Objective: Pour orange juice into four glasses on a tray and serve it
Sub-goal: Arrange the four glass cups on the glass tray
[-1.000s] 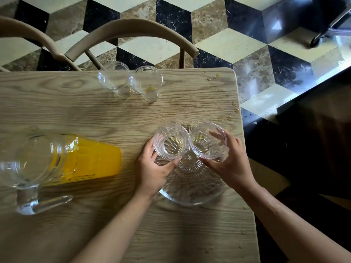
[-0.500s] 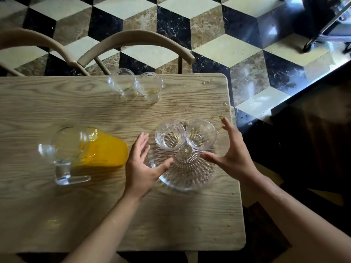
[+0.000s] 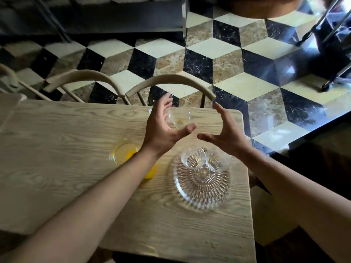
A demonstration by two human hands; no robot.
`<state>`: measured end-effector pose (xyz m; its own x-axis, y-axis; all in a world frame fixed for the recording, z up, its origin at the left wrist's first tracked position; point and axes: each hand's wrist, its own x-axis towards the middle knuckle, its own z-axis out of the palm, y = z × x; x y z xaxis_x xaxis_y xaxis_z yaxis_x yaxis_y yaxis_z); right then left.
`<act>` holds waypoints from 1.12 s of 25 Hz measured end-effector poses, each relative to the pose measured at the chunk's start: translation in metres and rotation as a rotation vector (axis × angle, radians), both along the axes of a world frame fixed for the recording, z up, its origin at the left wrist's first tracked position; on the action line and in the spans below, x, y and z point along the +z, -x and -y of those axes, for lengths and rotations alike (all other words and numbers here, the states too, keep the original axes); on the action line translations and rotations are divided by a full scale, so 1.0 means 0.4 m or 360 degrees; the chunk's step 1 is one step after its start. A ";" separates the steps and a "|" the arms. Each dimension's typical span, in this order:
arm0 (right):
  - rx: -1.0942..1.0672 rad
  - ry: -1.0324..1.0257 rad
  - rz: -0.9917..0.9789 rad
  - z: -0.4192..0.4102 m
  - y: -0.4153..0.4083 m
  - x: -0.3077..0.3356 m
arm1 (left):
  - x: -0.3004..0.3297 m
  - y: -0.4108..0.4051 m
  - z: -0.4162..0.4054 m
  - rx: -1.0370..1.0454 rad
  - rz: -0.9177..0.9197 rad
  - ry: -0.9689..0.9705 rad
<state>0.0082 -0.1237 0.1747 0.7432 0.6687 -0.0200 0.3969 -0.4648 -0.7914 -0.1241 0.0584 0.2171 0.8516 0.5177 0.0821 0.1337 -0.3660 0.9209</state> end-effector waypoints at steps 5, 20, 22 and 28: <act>0.0136 -0.0073 0.0026 -0.159 -0.120 -0.015 | 0.064 -0.088 -0.242 -0.0184 -0.0225 -0.0417; 0.0255 0.0290 -0.0045 -0.194 -0.218 -0.381 | -0.463 -0.068 -0.524 -0.0286 -0.0680 0.0060; 0.0244 0.0237 -0.0072 -0.216 -0.216 -0.407 | -0.490 -0.080 -0.522 -0.0293 -0.0657 0.0142; 0.0211 0.0053 -0.0123 -0.251 -0.188 -0.427 | -0.495 -0.119 -0.444 -0.0281 -0.0453 0.0397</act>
<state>0.0836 -0.0232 0.0039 0.6438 0.7590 -0.0974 0.3953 -0.4388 -0.8070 -0.0766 0.2359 0.0189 0.8997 0.3358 -0.2790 0.3510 -0.1766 0.9196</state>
